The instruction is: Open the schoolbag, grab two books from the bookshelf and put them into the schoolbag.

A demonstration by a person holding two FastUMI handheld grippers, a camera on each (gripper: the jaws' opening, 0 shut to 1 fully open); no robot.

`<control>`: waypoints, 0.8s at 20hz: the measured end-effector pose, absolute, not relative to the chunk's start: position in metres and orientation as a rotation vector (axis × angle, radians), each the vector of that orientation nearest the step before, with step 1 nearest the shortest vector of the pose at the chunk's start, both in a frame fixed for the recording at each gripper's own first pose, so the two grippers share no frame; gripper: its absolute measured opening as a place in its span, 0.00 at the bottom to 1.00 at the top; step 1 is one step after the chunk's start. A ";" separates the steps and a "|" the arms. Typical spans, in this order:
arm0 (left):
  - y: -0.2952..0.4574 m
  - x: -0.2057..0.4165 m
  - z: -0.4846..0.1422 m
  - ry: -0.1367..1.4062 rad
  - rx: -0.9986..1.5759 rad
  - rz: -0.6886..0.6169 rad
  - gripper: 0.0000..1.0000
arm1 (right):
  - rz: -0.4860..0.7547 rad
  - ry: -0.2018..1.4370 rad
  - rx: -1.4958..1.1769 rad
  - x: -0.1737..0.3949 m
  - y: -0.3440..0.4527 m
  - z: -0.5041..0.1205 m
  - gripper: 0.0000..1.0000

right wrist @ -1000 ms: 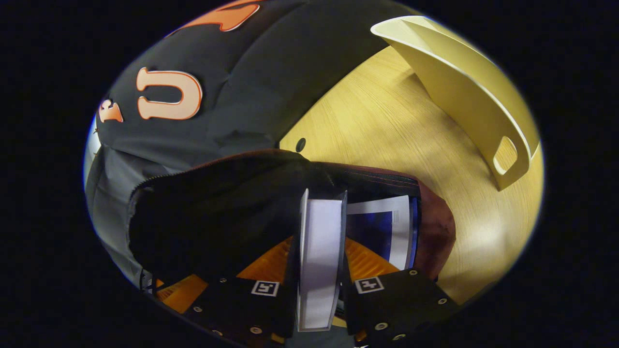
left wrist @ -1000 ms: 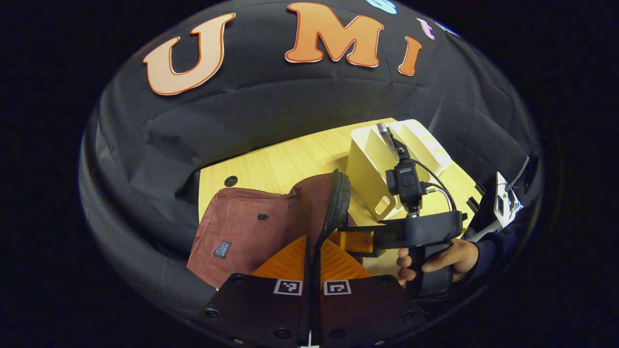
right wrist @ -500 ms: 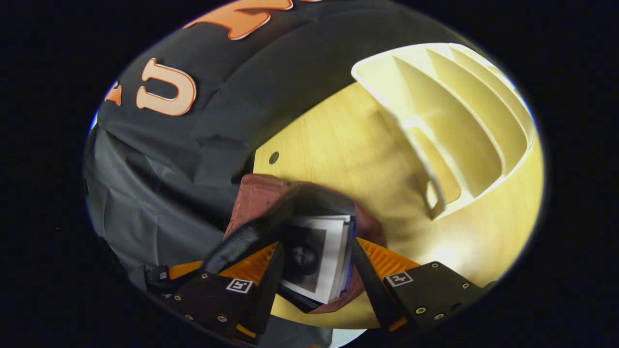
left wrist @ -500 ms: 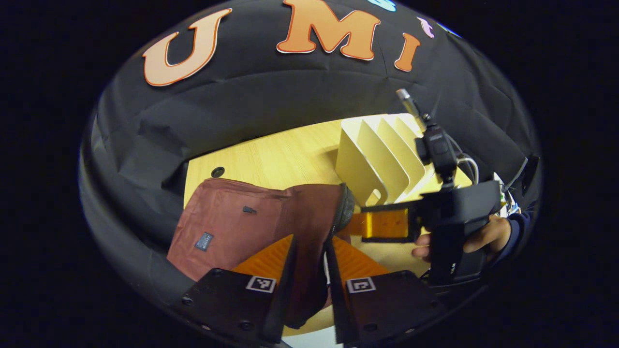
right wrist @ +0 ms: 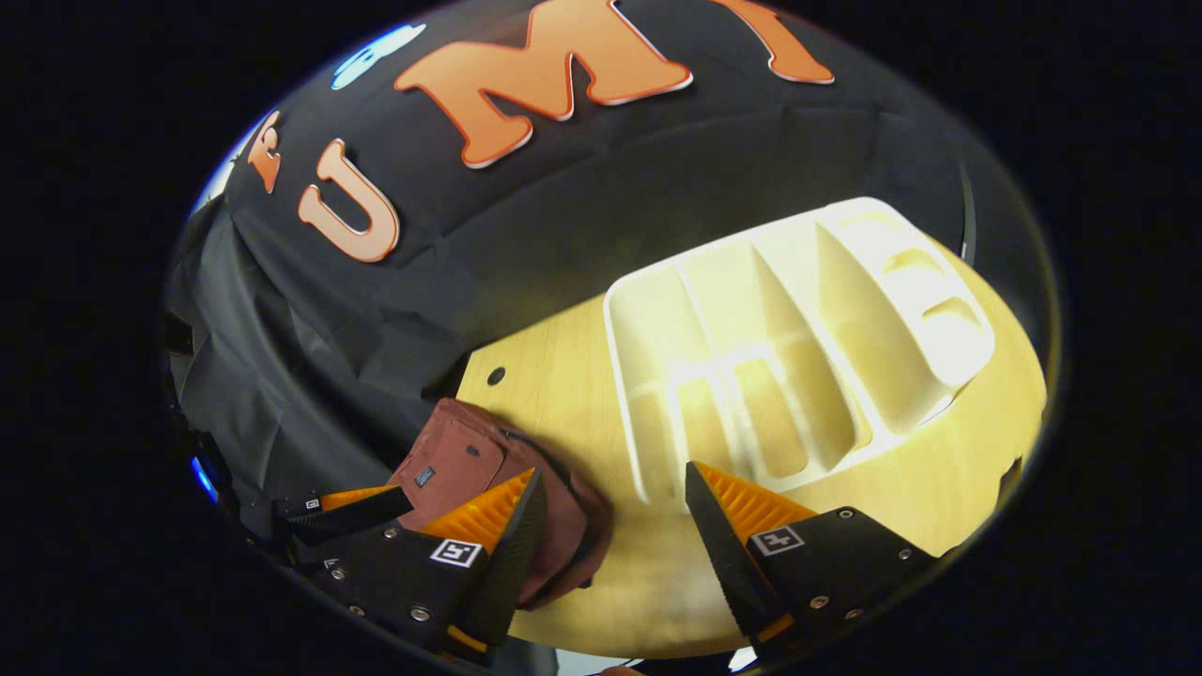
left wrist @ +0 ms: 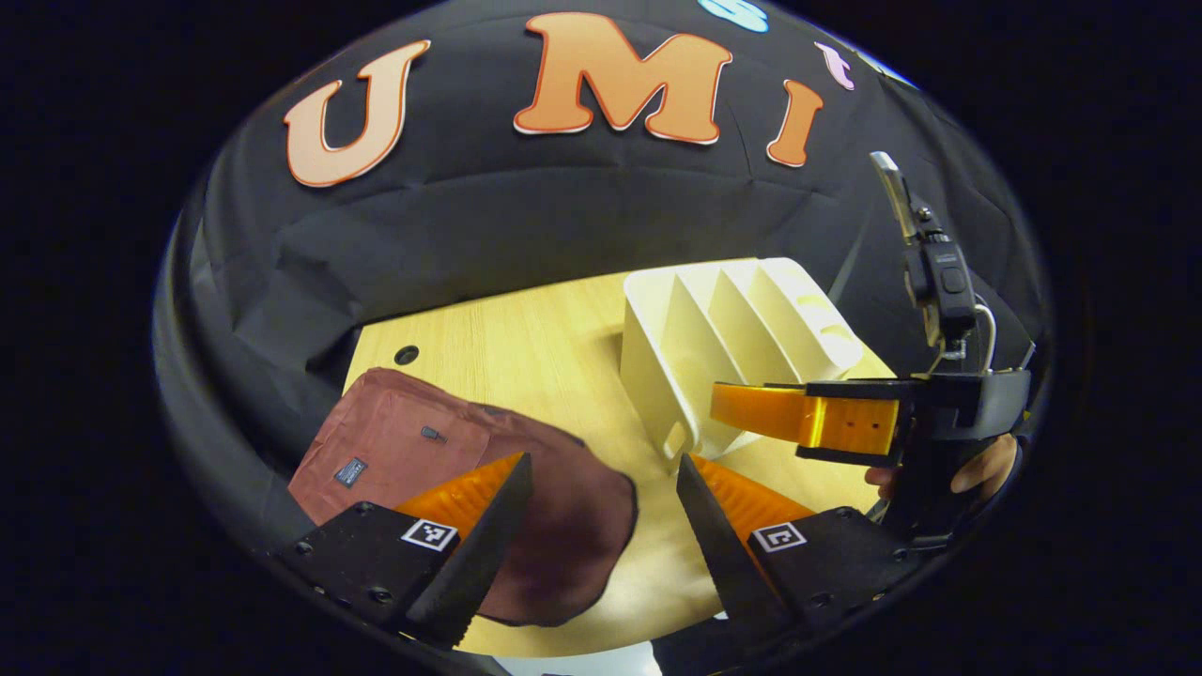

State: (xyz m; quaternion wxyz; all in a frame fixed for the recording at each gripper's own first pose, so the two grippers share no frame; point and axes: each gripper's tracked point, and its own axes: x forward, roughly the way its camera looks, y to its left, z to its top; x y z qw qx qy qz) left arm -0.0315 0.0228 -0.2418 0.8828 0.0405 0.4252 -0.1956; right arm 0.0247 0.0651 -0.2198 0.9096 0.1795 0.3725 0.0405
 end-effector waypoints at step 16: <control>-0.161 -0.078 -0.097 0.398 0.000 -0.112 0.99 | 0.156 0.313 0.054 -0.019 -0.149 -0.054 0.94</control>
